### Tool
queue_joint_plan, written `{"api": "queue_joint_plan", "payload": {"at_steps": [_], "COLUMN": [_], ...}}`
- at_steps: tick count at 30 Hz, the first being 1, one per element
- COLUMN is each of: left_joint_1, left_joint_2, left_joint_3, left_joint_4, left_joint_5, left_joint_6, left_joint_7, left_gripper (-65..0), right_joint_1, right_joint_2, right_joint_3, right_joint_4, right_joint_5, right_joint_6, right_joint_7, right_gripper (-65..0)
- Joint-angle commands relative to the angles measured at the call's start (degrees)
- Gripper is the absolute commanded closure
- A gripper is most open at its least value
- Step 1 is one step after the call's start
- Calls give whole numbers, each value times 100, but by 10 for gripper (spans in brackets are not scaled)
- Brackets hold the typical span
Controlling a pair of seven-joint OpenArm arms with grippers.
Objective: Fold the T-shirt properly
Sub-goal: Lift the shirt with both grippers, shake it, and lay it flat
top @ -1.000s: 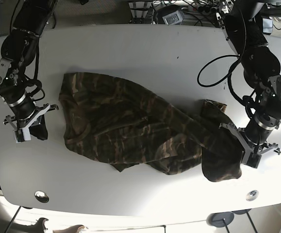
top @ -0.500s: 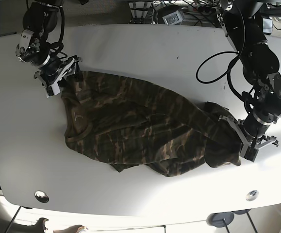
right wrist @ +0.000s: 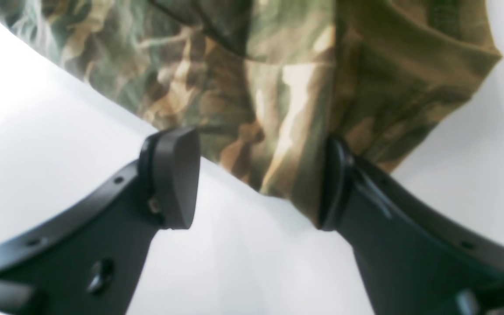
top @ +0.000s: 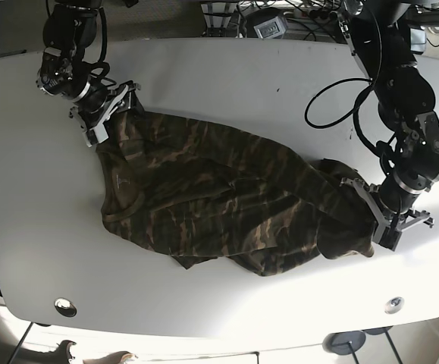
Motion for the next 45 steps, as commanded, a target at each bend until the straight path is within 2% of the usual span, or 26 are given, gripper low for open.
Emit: {"api": "queue_joint_plan", "payload": {"at_steps": [1,2,3,4,5,6,7,9,13,16,18,22,27,30,34,38,42,45], "left_joint_1": [-124,-124,-124,-124,-124,-124,-124,-151,-467,-872,-1223,-1926,-3342,-4326,-5443,-6225,-6243,-5469], "left_joint_2": [-68,-68,-68,-68,-68,-68,-68,-68,-68,-59,-68,-85,-252,-499,-824,-841,-850,-1184], "left_joint_3": [-67,-146,-225,-260,-269,-286,-286,-286,-269,-84,109,224,241,443,962,1085,1085,1085], "left_joint_4": [112,112,112,112,112,112,112,121,130,95,68,-257,-1347,-2112,-2991,-3431,-3308,-2754], "left_joint_5": [-60,-60,-69,-69,-69,-69,-78,-86,-78,-42,-34,-34,-42,-60,-78,-86,-60,-86], "left_joint_6": [25,25,25,25,25,25,25,25,51,78,324,553,553,544,544,526,25,-274], "left_joint_7": [-136,-136,-136,-136,-136,-136,-136,-136,-136,-118,-118,-127,-144,-188,-716,-760,-725,-584], "left_gripper": [0,0,0,0,0,0,0,0,0,0,0,0,0,0,0,0,0,0], "right_joint_1": [132,167,176,176,176,176,176,185,783,1583,2207,3464,5231,6163,7508,8466,8765,8282], "right_joint_2": [43,43,52,60,60,78,78,69,157,518,764,1282,1564,1564,1634,1669,1669,1678], "right_joint_3": [39,56,56,56,56,65,83,355,645,672,637,12,-656,-832,-1218,-1676,-1702,-1561], "right_joint_4": [-187,-257,-275,-266,-240,-117,156,692,1264,1246,1184,666,-319,-899,-1805,-2165,-2051,-1330], "right_joint_5": [6,6,6,6,6,6,6,6,-29,-47,-47,-47,-47,-47,-47,-38,-3,-3], "right_joint_6": [16,16,16,16,16,34,135,135,135,135,130,-142,-204,-213,-204,-204,-213,-213], "right_joint_7": [12,12,12,12,12,12,-5,-120,-717,-1078,-1192,-1350,-1350,-1350,-1341,-1262,-1438,-1869], "right_gripper": [-258,-176,-35,-8,-29,-14,-16,-16,-16,-16,-16,-17,-17,-17,-17,-17,-17,-17]}}
